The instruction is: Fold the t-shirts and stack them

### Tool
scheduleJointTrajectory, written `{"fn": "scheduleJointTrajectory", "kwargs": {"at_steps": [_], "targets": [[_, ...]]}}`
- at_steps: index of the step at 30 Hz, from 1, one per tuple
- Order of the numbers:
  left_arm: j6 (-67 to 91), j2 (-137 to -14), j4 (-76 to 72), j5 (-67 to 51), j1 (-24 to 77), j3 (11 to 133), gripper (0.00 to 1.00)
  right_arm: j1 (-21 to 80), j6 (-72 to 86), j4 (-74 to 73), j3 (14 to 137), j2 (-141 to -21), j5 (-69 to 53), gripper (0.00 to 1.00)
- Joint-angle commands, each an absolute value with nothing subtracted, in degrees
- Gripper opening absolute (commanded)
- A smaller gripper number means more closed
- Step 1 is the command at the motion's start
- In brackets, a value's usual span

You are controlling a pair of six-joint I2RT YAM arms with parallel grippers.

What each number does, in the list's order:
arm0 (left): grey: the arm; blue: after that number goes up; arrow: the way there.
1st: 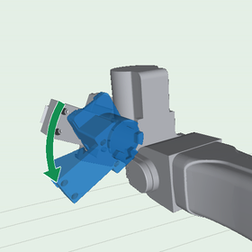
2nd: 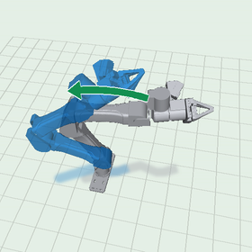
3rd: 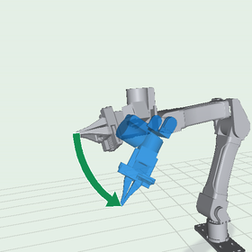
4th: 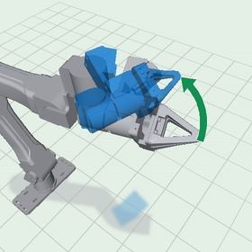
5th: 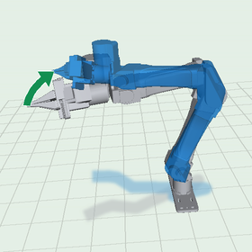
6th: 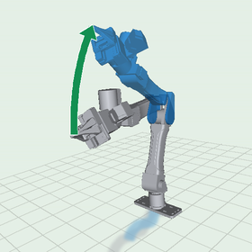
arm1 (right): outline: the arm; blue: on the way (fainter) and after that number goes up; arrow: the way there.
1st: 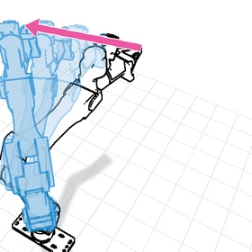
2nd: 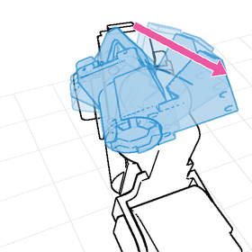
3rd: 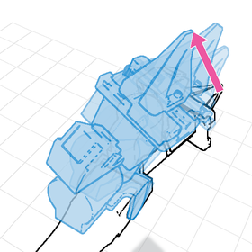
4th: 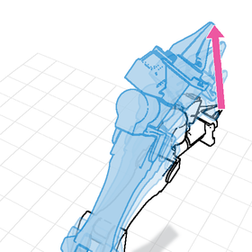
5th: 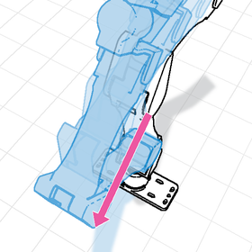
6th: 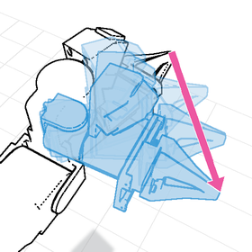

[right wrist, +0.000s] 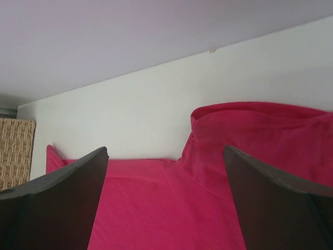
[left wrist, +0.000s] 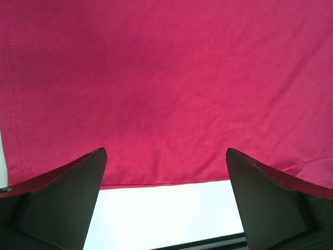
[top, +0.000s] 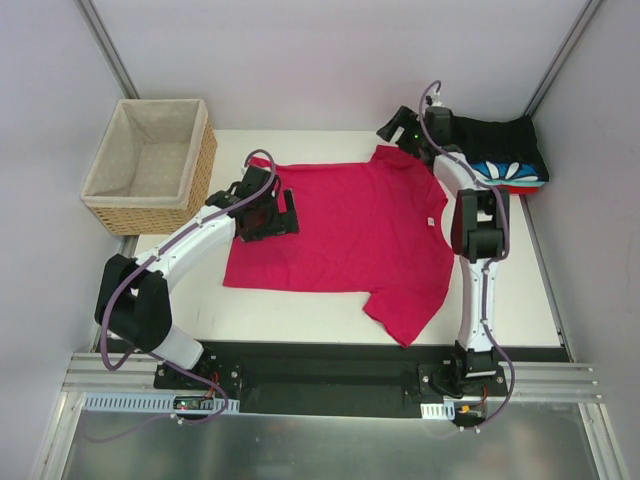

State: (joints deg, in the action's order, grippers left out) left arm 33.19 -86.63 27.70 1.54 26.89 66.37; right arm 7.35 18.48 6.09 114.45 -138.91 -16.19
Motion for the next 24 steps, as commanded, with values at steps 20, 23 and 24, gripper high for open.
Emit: {"fn": "scheduleJointTrajectory", "kwargs": {"at_steps": [20,23,24], "targets": [[31.9,-84.8,27.0,-0.6,26.5,67.3,0.99,0.2,15.6,-9.3,129.9,-145.8,-11.3,0.98],[32.0,-85.5,27.0,-0.8,26.5,67.7,0.99,0.2,15.9,-9.2,131.0,-146.8,-11.5,0.97],[32.0,-85.7,27.0,-0.8,26.5,67.8,0.99,0.2,16.2,-9.1,131.0,-147.0,-11.5,0.96]]}}
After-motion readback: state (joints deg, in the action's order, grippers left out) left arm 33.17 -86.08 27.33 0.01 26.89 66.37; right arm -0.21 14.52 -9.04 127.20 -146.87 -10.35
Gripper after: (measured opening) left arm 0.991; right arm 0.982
